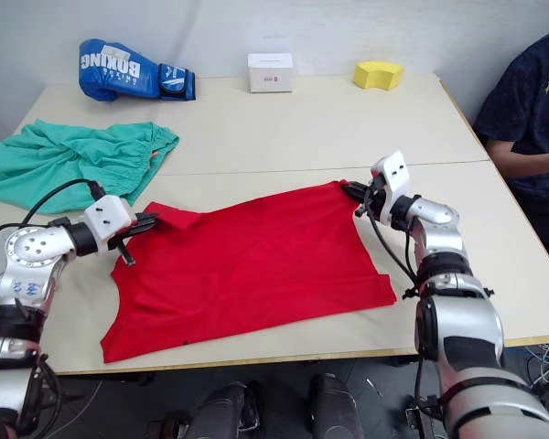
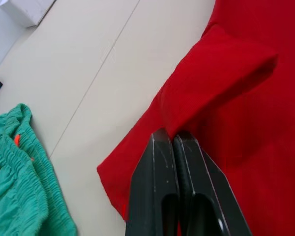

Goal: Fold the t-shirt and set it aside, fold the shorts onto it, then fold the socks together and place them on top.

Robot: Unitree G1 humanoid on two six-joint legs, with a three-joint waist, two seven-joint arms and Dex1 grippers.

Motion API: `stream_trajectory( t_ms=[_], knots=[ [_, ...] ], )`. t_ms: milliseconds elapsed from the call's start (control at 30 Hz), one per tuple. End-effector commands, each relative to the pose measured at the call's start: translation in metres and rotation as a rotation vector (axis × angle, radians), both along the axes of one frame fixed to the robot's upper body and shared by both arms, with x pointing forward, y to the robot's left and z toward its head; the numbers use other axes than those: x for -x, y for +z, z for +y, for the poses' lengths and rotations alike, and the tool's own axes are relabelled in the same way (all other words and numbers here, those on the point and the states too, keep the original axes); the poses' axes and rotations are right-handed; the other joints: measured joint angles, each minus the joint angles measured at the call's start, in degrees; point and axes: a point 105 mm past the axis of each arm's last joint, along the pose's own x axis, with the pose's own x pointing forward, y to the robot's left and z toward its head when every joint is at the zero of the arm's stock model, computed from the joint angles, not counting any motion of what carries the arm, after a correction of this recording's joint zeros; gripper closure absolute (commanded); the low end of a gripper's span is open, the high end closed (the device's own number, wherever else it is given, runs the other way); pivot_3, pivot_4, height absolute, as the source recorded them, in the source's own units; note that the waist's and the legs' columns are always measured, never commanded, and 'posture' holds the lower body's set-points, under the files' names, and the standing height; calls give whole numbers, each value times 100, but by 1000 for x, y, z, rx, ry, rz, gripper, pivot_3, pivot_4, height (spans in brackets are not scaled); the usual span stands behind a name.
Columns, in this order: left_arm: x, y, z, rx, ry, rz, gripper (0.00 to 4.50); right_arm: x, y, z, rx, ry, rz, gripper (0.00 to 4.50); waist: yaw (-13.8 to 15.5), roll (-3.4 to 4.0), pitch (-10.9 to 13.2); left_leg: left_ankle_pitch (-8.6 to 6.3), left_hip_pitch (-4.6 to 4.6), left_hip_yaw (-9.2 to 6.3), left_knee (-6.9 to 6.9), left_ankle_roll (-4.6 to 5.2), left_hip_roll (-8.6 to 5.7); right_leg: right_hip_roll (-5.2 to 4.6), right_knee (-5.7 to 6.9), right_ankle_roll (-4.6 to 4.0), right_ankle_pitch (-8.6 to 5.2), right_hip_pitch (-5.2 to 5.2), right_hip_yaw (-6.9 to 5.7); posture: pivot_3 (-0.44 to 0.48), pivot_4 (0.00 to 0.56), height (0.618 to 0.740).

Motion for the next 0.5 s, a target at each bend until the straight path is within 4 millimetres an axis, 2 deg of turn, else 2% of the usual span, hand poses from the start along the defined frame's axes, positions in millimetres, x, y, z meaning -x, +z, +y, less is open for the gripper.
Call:
stream_trajectory(
  t_ms=[33,200,500],
  knots=[
    [10,18,8,14,19,-79,4500,8,15,-7,25,1,-139,4476,6,0,0,0,1,-1,-1,-1,0,-1,0,0,0,0,-1,0,150,740],
    [25,6,10,20,57,-74,4500,18,3,-17,23,-49,-209,4476,19,2,1,-7,6,-1,-2,-10,0,-4,-23,0,0,1,3,0,150,740],
    [42,-12,6,4,101,-56,4500,37,-19,-18,42,-73,-308,4476,25,2,1,-15,12,-3,-14,-30,0,-5,-26,0,0,3,4,0,150,740]
  ],
)
